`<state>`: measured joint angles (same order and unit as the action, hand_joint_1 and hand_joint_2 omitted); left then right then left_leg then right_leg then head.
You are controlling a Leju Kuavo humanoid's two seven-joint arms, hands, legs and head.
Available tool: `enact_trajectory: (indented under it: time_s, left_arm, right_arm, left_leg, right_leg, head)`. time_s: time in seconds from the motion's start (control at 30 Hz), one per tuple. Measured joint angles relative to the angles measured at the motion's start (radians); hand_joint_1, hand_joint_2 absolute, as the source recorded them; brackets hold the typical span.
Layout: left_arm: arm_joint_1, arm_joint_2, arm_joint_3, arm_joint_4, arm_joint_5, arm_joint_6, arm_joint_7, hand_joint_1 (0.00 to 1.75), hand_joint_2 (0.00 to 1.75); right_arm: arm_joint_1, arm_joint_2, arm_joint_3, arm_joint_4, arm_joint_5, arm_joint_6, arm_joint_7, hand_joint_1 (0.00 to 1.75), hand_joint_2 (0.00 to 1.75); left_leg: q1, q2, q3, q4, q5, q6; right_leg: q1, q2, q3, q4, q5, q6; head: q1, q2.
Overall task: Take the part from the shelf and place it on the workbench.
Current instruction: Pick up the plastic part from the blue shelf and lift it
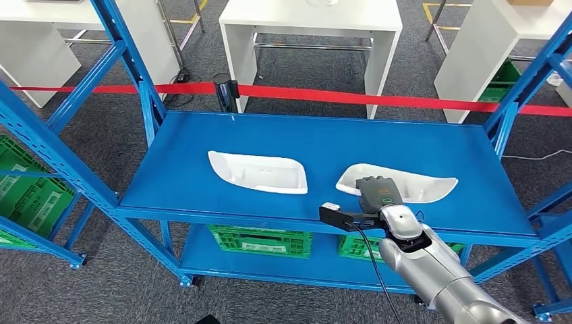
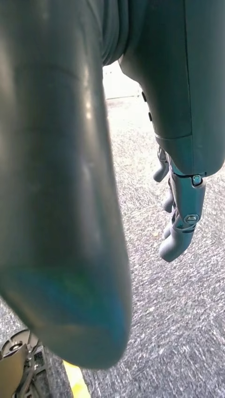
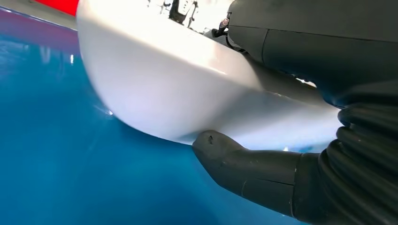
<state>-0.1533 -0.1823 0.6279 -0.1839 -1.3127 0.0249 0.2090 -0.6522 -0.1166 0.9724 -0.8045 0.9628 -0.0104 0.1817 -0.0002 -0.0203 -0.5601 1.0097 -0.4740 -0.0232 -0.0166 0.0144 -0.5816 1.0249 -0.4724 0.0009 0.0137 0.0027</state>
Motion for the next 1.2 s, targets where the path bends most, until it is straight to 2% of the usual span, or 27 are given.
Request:
enact_trajectory:
  time_s: [0.03,0.5,0.77,0.83,0.9,0.97,1.03,1.07,1.1,1.2]
  left_arm:
    - [0.0,0.0,0.0,0.0,0.001,0.0,-0.004,0.0,1.75]
    - [0.007,-0.001,0.001,0.0,0.027,0.049,-0.025,0.0,1.75]
    - [0.009,0.002,0.003,0.0,0.04,0.017,-0.01,0.0,1.75]
    - [0.01,0.002,0.003,0.0,0.04,0.017,-0.011,0.0,1.75]
    - [0.012,0.002,0.003,0.0,0.042,0.016,-0.012,0.0,1.75]
    - [0.016,0.004,0.004,0.0,0.046,0.009,-0.007,0.0,1.75]
    - [0.021,0.006,0.006,0.0,0.042,-0.004,0.002,0.0,1.75]
    - [0.023,0.007,0.006,0.0,0.037,-0.011,0.006,0.0,1.75]
    - [0.024,0.008,0.006,0.0,0.03,-0.016,0.008,0.0,1.75]
    - [0.024,0.01,0.006,0.0,0.015,-0.023,0.011,0.0,1.75]
  right_arm:
    - [0.0,0.001,0.0,0.0,0.002,0.001,-0.001,1.75,1.75]
    - [0.001,0.001,0.0,0.0,0.01,0.011,-0.002,1.75,1.75]
    - [0.005,0.001,-0.017,0.0,-0.058,0.011,-0.047,1.75,1.75]
    - [0.013,0.001,-0.041,-0.006,-0.145,0.03,-0.089,1.75,1.75]
    - [0.041,0.0,-0.101,-0.035,-0.292,0.037,-0.156,1.75,1.75]
    - [0.09,-0.003,-0.178,-0.09,-0.438,0.049,-0.217,1.75,1.75]
    - [0.143,-0.006,-0.251,-0.166,-0.589,0.13,-0.284,1.75,1.75]
    - [0.166,-0.01,-0.283,-0.206,-0.653,0.181,-0.317,1.75,1.75]
    - [0.189,-0.014,-0.311,-0.247,-0.697,0.22,-0.343,1.75,1.75]
    - [0.257,-0.022,-0.359,-0.351,-0.711,0.246,-0.359,1.75,1.75]
  left_leg:
    - [0.0,0.0,0.0,0.0,0.0,0.0]
    - [0.0,0.0,0.001,0.0,0.0,0.0]
    - [0.0,0.001,0.003,0.0,0.0,0.001]
    - [0.0,0.001,0.004,0.0,-0.001,0.001]
    - [0.0,0.001,0.006,0.0,-0.002,0.002]
    - [-0.001,0.002,0.009,0.001,-0.005,0.01]
    - [0.002,0.006,0.023,-0.02,0.005,0.025]
    - [0.006,0.009,0.034,-0.038,0.016,0.031]
    - [0.011,0.014,0.042,-0.055,0.025,0.034]
    - [0.016,0.021,0.038,-0.065,0.036,0.036]
  right_leg:
    - [0.0,0.0,0.0,0.0,0.0,0.0]
    - [0.0,0.0,0.002,-0.002,0.0,0.0]
    - [0.0,0.0,0.004,-0.003,0.0,0.0]
    - [0.0,0.0,0.005,-0.003,0.0,0.0]
    - [0.001,0.0,0.007,-0.004,0.0,0.0]
    - [-0.002,0.001,0.014,-0.012,0.003,0.006]
    - [-0.002,0.003,0.026,-0.028,0.009,0.015]
    - [0.0,0.003,0.028,-0.025,0.003,0.018]
    - [0.002,0.002,0.02,-0.002,-0.016,0.02]
    - [-0.002,-0.002,-0.059,0.174,-0.115,0.03]
  head:
    - [0.0,0.0]
    - [0.0,0.0]
    - [0.0,0.0]
    - [0.0,0.0]
    - [0.0,0.0]
    - [0.0,0.0]
    - [-0.001,0.0]
    - [0.0,0.0]
    - [0.0,0.0]
    - [0.0,0.0]
